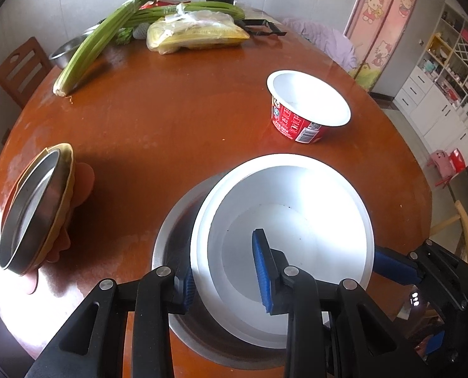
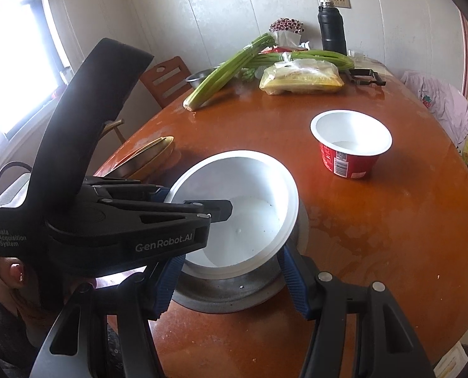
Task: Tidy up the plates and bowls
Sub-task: 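Lower the white bowl into the steel bowl with the left tool, then open the left tool and release the white bowl inside the steel bowl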
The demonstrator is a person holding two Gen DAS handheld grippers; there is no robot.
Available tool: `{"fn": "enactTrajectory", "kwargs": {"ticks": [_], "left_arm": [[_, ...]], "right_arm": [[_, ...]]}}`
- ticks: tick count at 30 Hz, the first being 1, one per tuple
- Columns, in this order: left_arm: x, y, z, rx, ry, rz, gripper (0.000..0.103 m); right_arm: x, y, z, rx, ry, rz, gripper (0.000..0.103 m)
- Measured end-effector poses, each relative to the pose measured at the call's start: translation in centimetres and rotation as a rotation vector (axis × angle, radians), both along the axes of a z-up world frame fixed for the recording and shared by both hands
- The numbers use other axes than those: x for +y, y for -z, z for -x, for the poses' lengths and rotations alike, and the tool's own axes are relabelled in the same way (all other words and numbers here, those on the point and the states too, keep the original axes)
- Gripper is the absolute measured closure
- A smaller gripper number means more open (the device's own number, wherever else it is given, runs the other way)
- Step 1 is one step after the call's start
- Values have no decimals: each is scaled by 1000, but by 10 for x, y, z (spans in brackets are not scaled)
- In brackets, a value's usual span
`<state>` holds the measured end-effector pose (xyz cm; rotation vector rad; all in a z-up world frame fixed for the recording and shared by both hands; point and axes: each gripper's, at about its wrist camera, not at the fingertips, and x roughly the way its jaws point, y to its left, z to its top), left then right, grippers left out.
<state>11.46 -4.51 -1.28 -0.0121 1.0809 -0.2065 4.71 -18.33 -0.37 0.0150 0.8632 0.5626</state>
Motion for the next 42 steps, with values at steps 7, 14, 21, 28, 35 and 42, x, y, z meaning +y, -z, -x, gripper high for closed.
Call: {"fn": "enactTrajectory", "kwargs": {"ticks": [7, 14, 21, 28, 35, 42], "left_arm": [[0, 4, -3, 1, -4, -14, 71], [1, 7, -3, 1, -7, -14, 71], [3, 7, -4, 3, -11, -8, 70], [4, 10, -5, 7, -15, -8, 70], [5, 7, -5, -8, -13, -8, 70], [9, 6, -4, -9, -15, 6, 70]], "right_arm": [[2, 4, -3, 11, -3, 1, 43], [3, 6, -4, 14, -2, -2, 43], [5, 7, -6, 18, -7, -8, 42], [5, 9, -7, 25, -3, -5, 42], [2, 11, -9, 22, 9, -1, 42], [8, 10, -10, 1, 23, 33, 43]]}}
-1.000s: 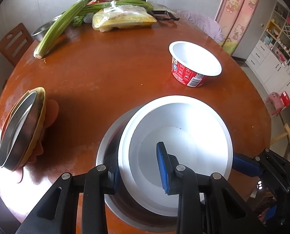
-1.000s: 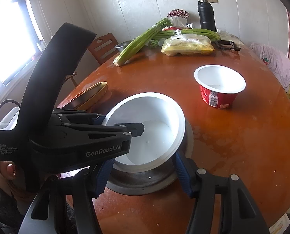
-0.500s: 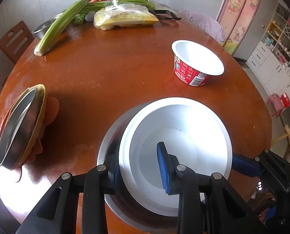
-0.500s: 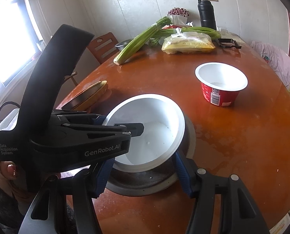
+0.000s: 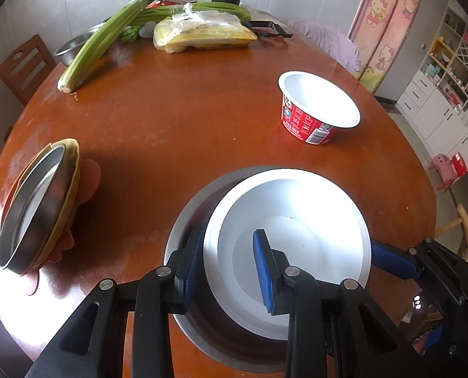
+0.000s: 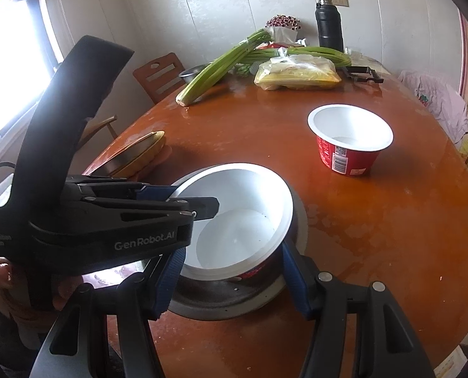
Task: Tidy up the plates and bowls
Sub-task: 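Open the left tool and release the white bowl inside the steel bowl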
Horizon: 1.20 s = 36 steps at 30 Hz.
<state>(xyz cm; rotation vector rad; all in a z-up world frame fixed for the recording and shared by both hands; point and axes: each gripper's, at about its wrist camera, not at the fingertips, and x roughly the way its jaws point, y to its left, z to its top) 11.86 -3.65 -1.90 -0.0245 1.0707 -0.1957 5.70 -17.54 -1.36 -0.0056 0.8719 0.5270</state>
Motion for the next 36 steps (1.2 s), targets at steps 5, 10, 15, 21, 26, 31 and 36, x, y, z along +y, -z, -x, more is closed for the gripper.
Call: {"fn": "enactTrajectory", "kwargs": {"ticks": [5, 10, 15, 21, 26, 31, 36], "left_arm": [[2, -4, 1, -11, 0, 6, 70], [2, -9, 3, -23, 2, 6, 70], [1, -13, 6, -27, 2, 7, 70], [3, -19, 8, -43, -2, 0, 70], [3, -22, 10, -51, -6, -3, 69], [3, -26, 12, -59, -8, 2, 68], [4, -32, 13, -78, -15, -5, 68]], "right_arm": [[-3, -2, 0, -3, 3, -10, 42], [-9, -4, 0, -9, 17, -28, 42], [-13, -7, 1, -24, 29, -30, 42], [-18, -9, 0, -45, 55, -17, 42], [-22, -12, 2, -55, 65, -28, 42], [-28, -17, 5, -82, 83, -37, 42], [-34, -27, 8, -112, 104, -54, 40]]}}
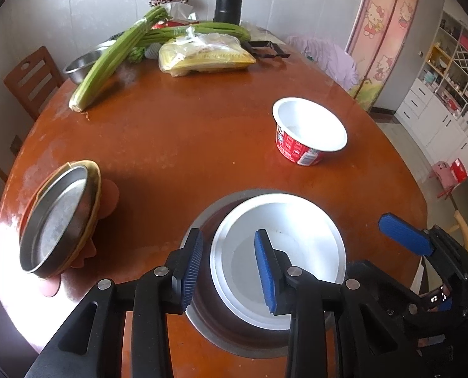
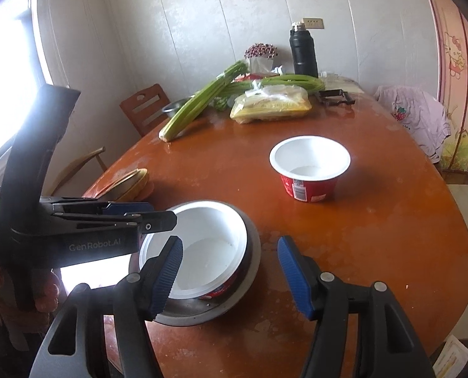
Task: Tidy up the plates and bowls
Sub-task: 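Open the left tool and release the white bowl inside the steel bowl, then move the left tool to the red-and-white paper cup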
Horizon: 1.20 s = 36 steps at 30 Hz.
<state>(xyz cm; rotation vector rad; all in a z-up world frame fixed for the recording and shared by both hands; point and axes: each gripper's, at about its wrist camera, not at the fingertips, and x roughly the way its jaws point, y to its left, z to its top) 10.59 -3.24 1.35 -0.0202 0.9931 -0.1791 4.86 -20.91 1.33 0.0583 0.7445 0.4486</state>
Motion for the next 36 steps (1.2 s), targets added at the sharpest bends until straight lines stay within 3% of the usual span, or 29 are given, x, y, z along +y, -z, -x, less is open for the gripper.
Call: {"fn": "enactTrajectory", "kwargs": {"ticks": [20, 36], "left_arm": [[-18, -37, 1, -107, 49, -5, 62], [-52, -47, -30, -123, 153, -23, 61]], "right_arm": [[-33, -30, -4, -78, 122, -22, 33], [-77, -43, -25, -104, 291, 8, 31]]}}
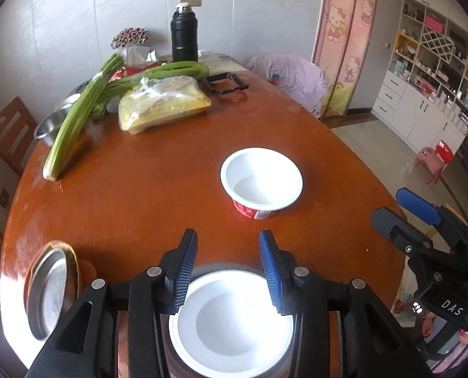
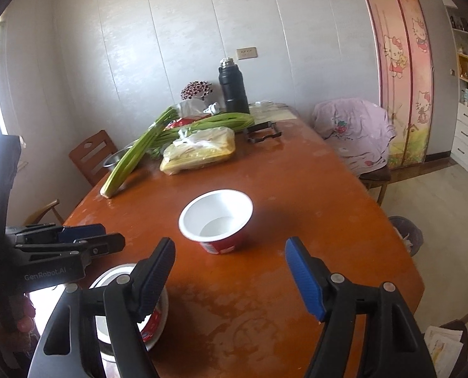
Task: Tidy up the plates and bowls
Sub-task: 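Move the left tool to the red-and-white paper cup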
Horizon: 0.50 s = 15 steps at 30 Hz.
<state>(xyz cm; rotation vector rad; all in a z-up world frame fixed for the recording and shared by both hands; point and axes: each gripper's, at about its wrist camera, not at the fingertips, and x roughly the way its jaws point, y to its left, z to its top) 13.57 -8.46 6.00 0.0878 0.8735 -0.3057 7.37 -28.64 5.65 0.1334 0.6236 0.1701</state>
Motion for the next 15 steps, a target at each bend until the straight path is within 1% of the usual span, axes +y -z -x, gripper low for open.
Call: {"fn": "enactTrajectory", "kwargs": {"ticks": [8, 12, 15], "left_arm": [[-12, -1, -34, -4, 8, -24, 60], [-16, 3, -52, 19, 18, -22, 60], [-22, 5, -65, 42, 24, -25, 59]], "right_arm": [[-1, -5, -23, 1, 11, 23, 31], [0, -6, -34, -5, 14, 38, 31], [2, -6, -41, -10, 18, 51, 28]]}}
